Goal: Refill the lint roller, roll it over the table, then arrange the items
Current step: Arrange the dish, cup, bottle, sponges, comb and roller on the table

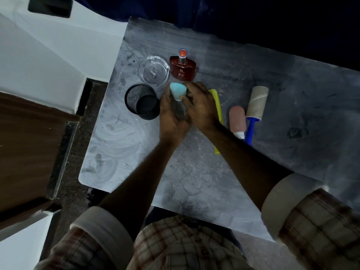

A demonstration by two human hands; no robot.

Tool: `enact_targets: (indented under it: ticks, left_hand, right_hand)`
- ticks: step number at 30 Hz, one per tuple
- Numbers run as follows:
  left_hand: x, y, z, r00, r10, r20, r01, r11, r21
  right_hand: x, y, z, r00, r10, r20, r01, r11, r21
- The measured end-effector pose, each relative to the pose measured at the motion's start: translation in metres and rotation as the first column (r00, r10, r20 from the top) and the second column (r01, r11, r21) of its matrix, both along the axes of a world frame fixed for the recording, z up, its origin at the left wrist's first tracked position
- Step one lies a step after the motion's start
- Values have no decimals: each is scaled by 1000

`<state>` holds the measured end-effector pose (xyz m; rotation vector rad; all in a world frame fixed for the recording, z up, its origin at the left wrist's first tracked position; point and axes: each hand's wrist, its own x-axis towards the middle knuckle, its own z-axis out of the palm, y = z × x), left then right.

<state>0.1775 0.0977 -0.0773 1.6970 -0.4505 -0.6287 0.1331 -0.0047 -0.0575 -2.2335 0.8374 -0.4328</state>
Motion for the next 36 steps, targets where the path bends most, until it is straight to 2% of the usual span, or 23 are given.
enact_targets:
  ticks: [5, 10, 15, 18, 21, 24, 26, 28, 31, 36]
  left_hand:
    - [-1, 1, 0, 997, 12, 70, -16, 999, 47]
    - [-15, 14, 7, 995, 29, 94, -36, 996, 78]
    - [-64, 43, 19, 986, 136, -97, -131, 989, 62]
    - [-90, 42, 19, 990, 39, -136, -28, 996, 85]
    - [-102, 22, 22, 992, -117, -50, 124, 979, 163]
    - [-103, -4, 27, 985, -170, -33, 173, 952, 252]
    - [-101, -18, 27, 974, -224, 8, 212, 932, 294]
    - [-99, -29, 26, 965, -263, -11, 252, 908, 335]
    - [-100, -43, 21, 970, -226, -83, 241, 895, 375]
    - [-111, -62, 9, 984, -137, -118, 171, 918, 358]
  right_hand:
    - [0, 0, 5, 1000, 8, -24, -7, 999, 31]
    - [-24, -6, 18, 996, -82, 19, 82, 996, 22]
    - [-97, -26, 39, 966, -256, -41, 251, 962, -105]
    - [-140, -31, 45, 910, -388, -145, 366, 917, -156]
    - [-163, -26, 42, 889, -368, -272, 326, 926, -189]
    - [-169, -24, 36, 879, -303, -368, 250, 950, -185]
    - [-168, -26, 31, 850, -294, -438, 234, 954, -187]
    - [-167, -27, 27, 808, -312, -500, 239, 949, -207]
    - [-167, -26, 27, 772, -314, -553, 229, 949, -219]
    - [-169, -30, 30, 767, -301, -567, 245, 953, -175]
